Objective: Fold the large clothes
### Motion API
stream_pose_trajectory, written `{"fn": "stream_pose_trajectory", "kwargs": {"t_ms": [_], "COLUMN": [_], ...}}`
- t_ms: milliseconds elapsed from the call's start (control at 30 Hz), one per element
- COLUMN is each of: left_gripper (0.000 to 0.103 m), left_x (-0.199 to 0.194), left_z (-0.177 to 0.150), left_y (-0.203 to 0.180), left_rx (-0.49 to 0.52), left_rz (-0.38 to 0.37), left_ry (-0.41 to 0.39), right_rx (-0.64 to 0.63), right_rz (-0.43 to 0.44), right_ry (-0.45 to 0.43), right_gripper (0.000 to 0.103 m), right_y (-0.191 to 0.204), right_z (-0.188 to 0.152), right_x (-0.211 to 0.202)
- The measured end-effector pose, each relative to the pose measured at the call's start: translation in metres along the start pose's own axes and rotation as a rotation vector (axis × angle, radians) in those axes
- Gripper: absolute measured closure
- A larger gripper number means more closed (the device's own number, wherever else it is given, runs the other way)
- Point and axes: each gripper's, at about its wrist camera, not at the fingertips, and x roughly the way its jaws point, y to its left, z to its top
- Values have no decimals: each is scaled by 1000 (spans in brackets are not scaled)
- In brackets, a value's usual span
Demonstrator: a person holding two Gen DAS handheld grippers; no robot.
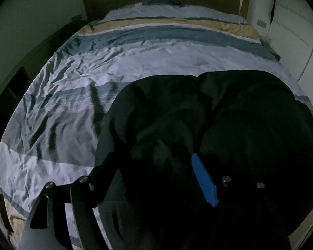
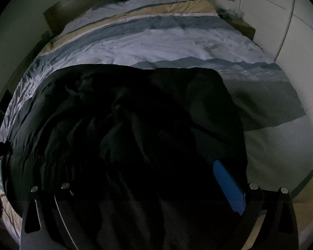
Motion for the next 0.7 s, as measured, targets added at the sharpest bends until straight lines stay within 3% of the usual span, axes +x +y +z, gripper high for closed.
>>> {"fn": "stream_pose_trajectory", "kwargs": {"t_ms": [200, 367, 500, 700], "left_gripper": [30, 31, 31, 30], "left_x": [-11, -17, -6, 20], "left_z": [-10, -20, -33, -54], "left_y": [7, 37, 69, 100], "left_rx": [-21, -114, -174, -332], "left_rz": [2, -91, -145, -388], "left_ry": [3, 21, 86, 163], "right_rx": [39, 68, 106, 160], "right_rz": [1, 3, 32, 128], "right_ry": [-5, 10, 16, 107], "right_gripper": [0, 0, 0, 0], "right_y": [-21, -41, -64, -92], "right_z": [-9, -16, -18, -29], "right_x": [-12, -19, -22, 6]}}
